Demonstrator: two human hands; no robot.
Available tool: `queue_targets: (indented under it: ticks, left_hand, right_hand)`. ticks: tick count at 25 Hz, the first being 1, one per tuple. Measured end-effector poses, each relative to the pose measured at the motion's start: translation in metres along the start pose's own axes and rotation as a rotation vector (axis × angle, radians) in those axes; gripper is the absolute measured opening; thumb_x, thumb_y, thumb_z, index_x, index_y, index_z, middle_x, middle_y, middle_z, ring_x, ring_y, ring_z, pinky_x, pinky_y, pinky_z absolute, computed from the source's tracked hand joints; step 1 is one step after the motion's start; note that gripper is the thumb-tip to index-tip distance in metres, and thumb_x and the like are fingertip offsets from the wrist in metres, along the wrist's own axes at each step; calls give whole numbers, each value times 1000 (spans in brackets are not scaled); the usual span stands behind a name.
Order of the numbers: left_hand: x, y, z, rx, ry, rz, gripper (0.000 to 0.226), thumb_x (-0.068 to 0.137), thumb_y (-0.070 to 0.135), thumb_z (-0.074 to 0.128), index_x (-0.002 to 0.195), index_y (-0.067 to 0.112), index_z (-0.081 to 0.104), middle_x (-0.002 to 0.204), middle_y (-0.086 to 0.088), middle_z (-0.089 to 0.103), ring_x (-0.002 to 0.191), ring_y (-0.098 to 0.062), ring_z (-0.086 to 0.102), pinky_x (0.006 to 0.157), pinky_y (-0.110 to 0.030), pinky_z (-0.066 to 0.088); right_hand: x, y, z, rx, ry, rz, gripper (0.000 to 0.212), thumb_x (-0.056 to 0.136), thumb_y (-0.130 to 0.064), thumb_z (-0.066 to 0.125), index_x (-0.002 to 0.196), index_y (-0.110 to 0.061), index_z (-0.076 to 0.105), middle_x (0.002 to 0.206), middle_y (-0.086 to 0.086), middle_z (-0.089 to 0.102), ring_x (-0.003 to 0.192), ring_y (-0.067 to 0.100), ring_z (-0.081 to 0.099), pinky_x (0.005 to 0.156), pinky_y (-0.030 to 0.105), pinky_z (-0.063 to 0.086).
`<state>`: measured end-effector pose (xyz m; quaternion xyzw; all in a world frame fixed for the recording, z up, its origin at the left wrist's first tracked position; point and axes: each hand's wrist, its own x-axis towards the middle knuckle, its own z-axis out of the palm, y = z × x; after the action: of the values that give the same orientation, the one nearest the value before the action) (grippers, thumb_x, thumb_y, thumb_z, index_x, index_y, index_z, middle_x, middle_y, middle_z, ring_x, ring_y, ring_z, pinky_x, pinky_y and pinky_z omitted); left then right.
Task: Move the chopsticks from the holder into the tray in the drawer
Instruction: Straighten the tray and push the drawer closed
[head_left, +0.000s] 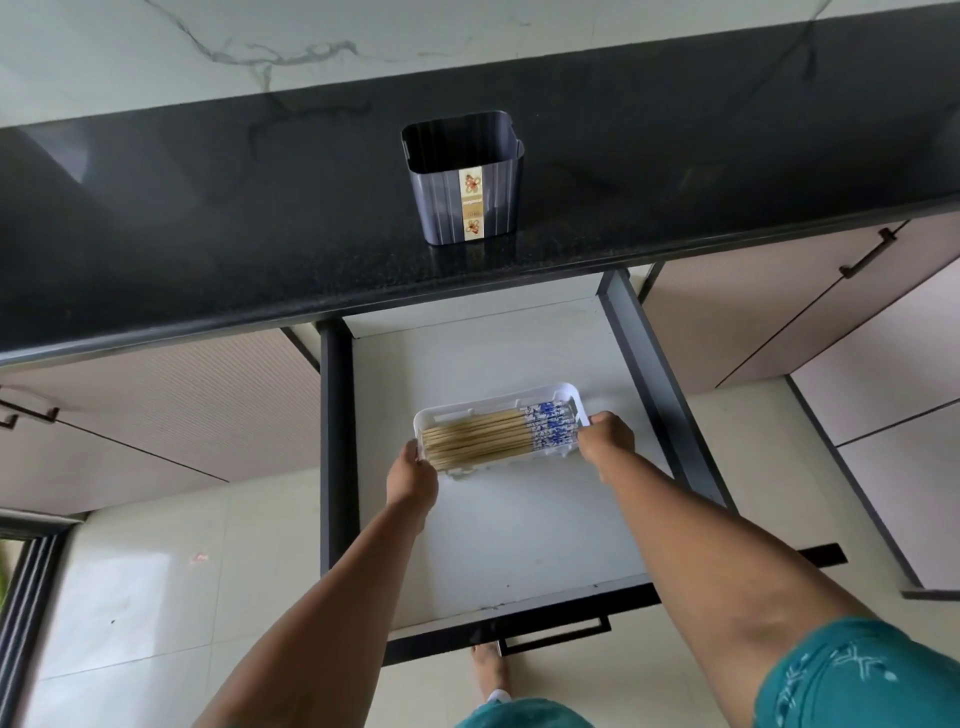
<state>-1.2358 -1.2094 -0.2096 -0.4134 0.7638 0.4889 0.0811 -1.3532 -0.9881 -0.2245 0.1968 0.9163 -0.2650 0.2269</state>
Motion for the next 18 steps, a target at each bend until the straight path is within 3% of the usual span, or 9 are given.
queue_targets:
  ticks: [3,5,7,10,13,15,18]
  left_hand:
    - [-7,-1,0,47,-8,26,48,94,8,33,141,17,38,138,-13,53,110,-31,56,90,-37,47]
    - [-11,-4,-2,123,-15,71,62,98,11,32,153,17,4,158,-10,23,138,-33,36,111,-43,35]
    - [-20,-10,-3,194,-47,156,67,99,10,32,152,15,-9,162,-9,5,147,-29,16,119,-42,22]
    - [-52,-13,-3,296,-17,293,66,100,17,36,152,9,-3,162,-12,-3,149,-28,-5,120,-40,3]
    - [-108,-20,3,446,176,464,69,99,38,33,152,6,4,161,-16,-4,146,-33,-16,116,-45,-7]
    - [-149,-34,10,505,244,588,73,97,49,27,153,9,2,161,-13,-9,144,-31,-23,114,-44,-15]
    - [-190,-74,24,705,247,713,76,97,52,29,151,14,-9,158,-4,-22,143,-27,-30,110,-48,-19]
  right_hand:
    - [-3,3,-1,14,-26,-4,27,92,-27,57,106,-9,71,109,15,72,92,30,64,67,23,39]
    - [-6,1,-6,45,-46,18,34,93,-31,55,115,-7,65,117,16,68,94,30,61,71,25,41]
    - [-17,2,-12,78,-46,24,45,93,-36,54,128,-7,55,127,16,62,113,33,59,84,30,46]
    - [-47,13,-19,-36,-31,-91,45,92,-40,49,123,-9,58,122,15,64,112,34,61,89,35,50]
    - [-96,31,-26,-164,169,-334,43,96,-42,41,117,-9,57,120,15,63,117,34,56,90,38,48]
    - [-132,52,-30,-216,350,-554,47,97,-44,37,126,-10,52,133,15,57,137,33,40,103,43,41]
    - [-177,95,-20,-285,399,-745,68,96,-55,29,149,-13,28,161,9,23,151,29,8,121,46,14]
